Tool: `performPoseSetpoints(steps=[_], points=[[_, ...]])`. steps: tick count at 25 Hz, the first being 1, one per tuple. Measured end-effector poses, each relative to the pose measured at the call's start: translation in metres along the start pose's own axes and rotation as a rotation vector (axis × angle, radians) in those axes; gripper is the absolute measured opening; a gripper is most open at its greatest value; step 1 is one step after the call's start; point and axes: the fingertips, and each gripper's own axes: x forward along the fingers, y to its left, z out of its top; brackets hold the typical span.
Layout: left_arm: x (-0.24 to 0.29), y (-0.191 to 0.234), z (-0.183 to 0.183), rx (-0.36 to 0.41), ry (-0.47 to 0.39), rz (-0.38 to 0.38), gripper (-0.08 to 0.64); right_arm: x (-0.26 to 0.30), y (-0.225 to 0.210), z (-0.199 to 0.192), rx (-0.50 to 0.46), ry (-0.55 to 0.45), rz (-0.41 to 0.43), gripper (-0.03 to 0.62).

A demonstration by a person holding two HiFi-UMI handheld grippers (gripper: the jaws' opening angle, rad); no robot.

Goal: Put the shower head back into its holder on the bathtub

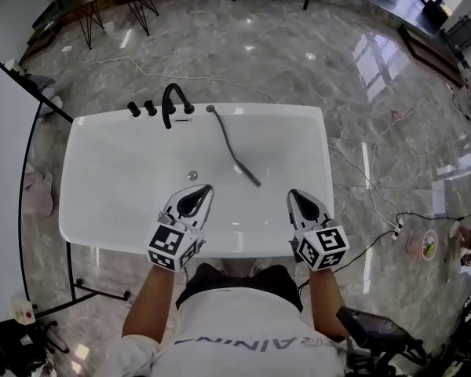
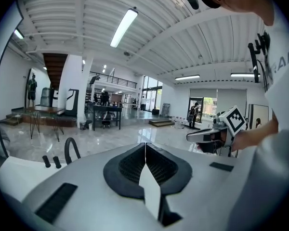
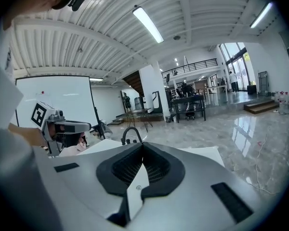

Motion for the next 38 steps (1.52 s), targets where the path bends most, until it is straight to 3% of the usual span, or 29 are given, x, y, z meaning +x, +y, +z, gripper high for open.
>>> performPoseSetpoints(steps=[6, 11, 23, 32, 38], points=[[0.051, -0.046, 0.014, 0.027, 0.043, 0.036, 0.018, -0.017, -0.070, -0.008, 0.070, 0.014, 0.021, 0.011], [0.089, -0.063, 0.021, 0.035, 0.046, 0.015, 0.018, -0.023, -0.117, 0.004, 0.066, 0.014, -0.013, 0.012], [0.105, -0.013, -0.003, 0.123, 0.057, -0.046, 0.020, 0.015, -0.100, -0.017, 0.082, 0.038, -0.062, 0.012], [0.149, 0.032, -0.080, 0.168, 0.138, -0.070, 0.021, 0.069, -0.101, -0.087, 0.116, 0.122, -0.063, 0.012], [0.212, 0.079, -0.181, 0.289, 0.277, -0.064, 0.045, 0.127, -0.115, -0.155, 0.195, 0.150, -0.029, 0.012]])
